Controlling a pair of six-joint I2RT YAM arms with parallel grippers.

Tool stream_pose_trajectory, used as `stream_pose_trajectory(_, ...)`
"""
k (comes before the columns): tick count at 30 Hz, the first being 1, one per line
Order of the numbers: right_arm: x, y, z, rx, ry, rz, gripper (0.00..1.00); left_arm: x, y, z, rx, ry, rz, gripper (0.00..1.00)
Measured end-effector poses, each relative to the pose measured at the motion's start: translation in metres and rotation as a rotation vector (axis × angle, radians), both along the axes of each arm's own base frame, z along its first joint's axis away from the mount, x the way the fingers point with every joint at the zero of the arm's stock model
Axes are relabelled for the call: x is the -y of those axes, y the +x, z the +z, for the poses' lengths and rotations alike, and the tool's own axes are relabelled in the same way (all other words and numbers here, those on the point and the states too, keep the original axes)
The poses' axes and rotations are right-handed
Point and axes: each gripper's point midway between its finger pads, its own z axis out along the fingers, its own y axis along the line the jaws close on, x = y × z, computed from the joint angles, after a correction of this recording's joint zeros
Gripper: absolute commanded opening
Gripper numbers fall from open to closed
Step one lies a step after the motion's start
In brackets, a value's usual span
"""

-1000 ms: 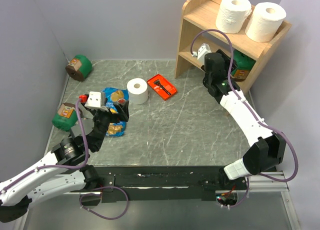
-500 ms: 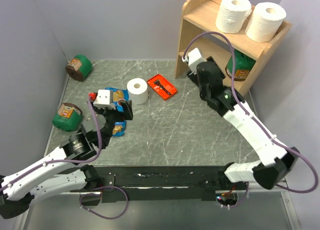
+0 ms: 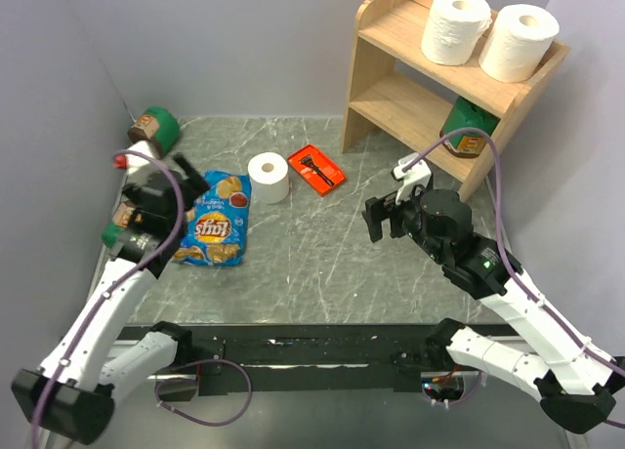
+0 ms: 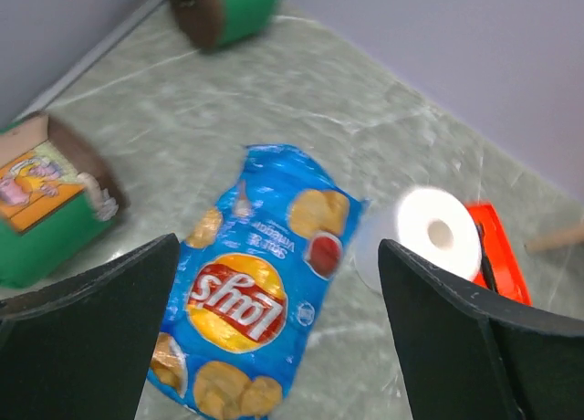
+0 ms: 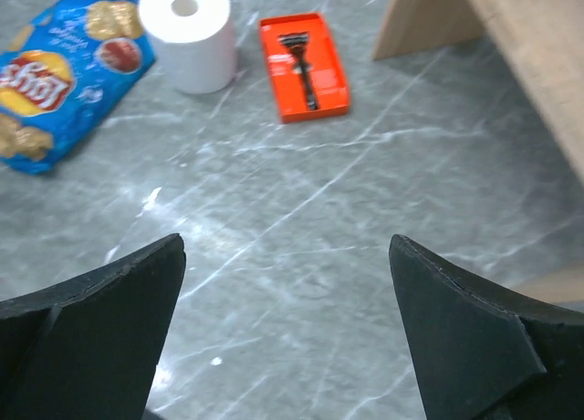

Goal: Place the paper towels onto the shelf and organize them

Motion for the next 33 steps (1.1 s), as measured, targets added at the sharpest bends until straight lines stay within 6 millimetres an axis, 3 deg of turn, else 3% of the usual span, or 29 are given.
stream_pose_trajectory(4, -0.007, -0.006, -0.013, -0.042, 0.025, 0.031, 1.0, -0.054, -0.004, -0.017, -0.005, -0.132, 0.148, 0.97)
stream_pose_trajectory(10, -0.016, -0.013, -0.024, -0.083, 0.035, 0.083, 0.99, -0.134, -0.034, -0.054, 0.003, -0.27, 0.394, 0.96)
stream_pose_trajectory(13, -0.019, -0.015, -0.024, -0.086, 0.04, 0.101, 1.0, -0.155, -0.044, -0.076, -0.017, -0.318, 0.455, 0.96)
stream_pose_trajectory(15, -0.02, -0.015, -0.024, -0.088, 0.042, 0.108, 1.0, -0.162, -0.048, -0.095, -0.027, -0.367, 0.46, 0.96)
stream_pose_trajectory(24, -0.025, -0.02, -0.025, -0.109, 0.066, 0.133, 1.0, -0.19, -0.064, -0.146, 0.008, -0.535, 0.498, 0.96)
stream_pose_trajectory(28, -0.026, -0.021, -0.026, -0.12, 0.074, 0.129, 0.99, -0.196, -0.062, -0.149, 0.043, -0.568, 0.5, 0.99)
stream_pose_trajectory(33, -0.027, -0.022, -0.024, -0.129, 0.088, 0.13, 0.99, -0.198, -0.046, -0.156, 0.072, -0.629, 0.462, 0.99)
